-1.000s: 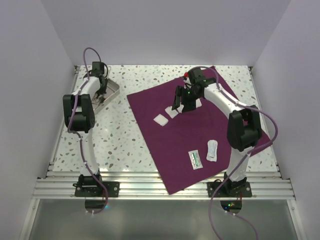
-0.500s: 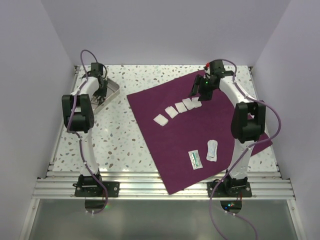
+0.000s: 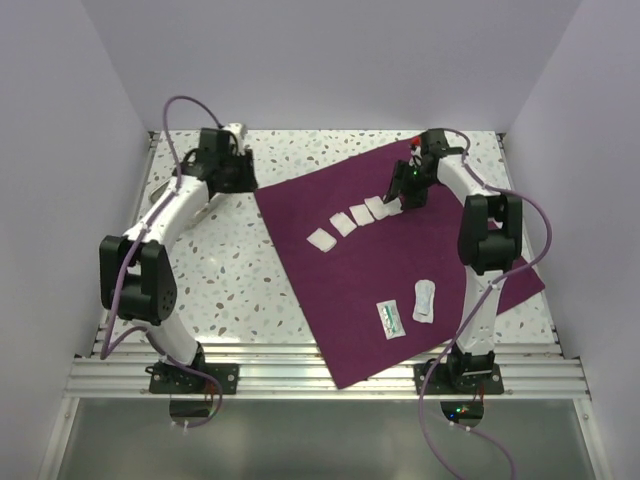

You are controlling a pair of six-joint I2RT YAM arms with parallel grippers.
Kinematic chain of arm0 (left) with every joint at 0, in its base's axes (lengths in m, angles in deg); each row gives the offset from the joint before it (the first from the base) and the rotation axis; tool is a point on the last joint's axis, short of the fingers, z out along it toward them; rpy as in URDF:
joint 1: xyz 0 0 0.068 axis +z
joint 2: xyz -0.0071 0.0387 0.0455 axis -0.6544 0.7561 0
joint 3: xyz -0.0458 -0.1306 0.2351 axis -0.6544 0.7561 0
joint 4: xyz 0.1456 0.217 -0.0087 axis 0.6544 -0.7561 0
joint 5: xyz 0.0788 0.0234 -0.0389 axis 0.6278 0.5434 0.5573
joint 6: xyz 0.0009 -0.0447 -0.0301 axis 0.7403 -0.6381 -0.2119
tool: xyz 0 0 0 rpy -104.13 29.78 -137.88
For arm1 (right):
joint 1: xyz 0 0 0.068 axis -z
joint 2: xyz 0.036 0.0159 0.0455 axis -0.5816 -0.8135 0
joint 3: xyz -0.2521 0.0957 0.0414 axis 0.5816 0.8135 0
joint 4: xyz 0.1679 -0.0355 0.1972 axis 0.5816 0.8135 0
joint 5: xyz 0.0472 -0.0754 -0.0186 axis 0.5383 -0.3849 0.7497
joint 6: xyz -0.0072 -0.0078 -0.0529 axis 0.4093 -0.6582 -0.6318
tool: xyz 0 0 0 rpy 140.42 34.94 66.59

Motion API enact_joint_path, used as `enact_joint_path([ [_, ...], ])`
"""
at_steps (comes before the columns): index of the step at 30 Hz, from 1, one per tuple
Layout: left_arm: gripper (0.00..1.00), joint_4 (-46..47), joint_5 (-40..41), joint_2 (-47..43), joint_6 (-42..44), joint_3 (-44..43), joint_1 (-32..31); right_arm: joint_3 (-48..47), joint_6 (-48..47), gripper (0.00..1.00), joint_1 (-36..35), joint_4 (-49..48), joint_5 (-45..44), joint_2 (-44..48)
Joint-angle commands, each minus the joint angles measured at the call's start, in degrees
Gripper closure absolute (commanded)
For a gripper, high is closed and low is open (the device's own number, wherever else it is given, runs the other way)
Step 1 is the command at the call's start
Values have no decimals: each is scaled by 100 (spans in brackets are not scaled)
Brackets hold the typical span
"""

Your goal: Prepare the surgical pack

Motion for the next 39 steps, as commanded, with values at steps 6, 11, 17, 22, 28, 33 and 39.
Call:
enact_joint_path([
  [6,51,1214,-1253,-590,-1246,1703,-964,-491,-689,41,114,-227,-82,-326],
  [11,52,1170,-1402,-722,-1265,2019,-1202,-649,-900,40,115,-280,-108,-545],
  [17,52,1267,-1674,-669,-1309,2134,-1404,-974,-1138,42,106,-140,-319,-748],
  [22,52,1355,-1833,-477,-1370,1977,-1492,-1001,-1217,44,115,-130,-363,-730],
  [28,52,1329,-1930,-318,-1309,1844,-1510,-914,-1138,47,106,-148,-284,-853],
  [33,52,1329,-2000,-309,-1282,1844,-1510,-764,-1164,50,114,-219,-310,-888],
  [39,52,1320,-2018,-309,-1273,1835,-1501,-816,-1235,58,115,-192,-311,-959],
])
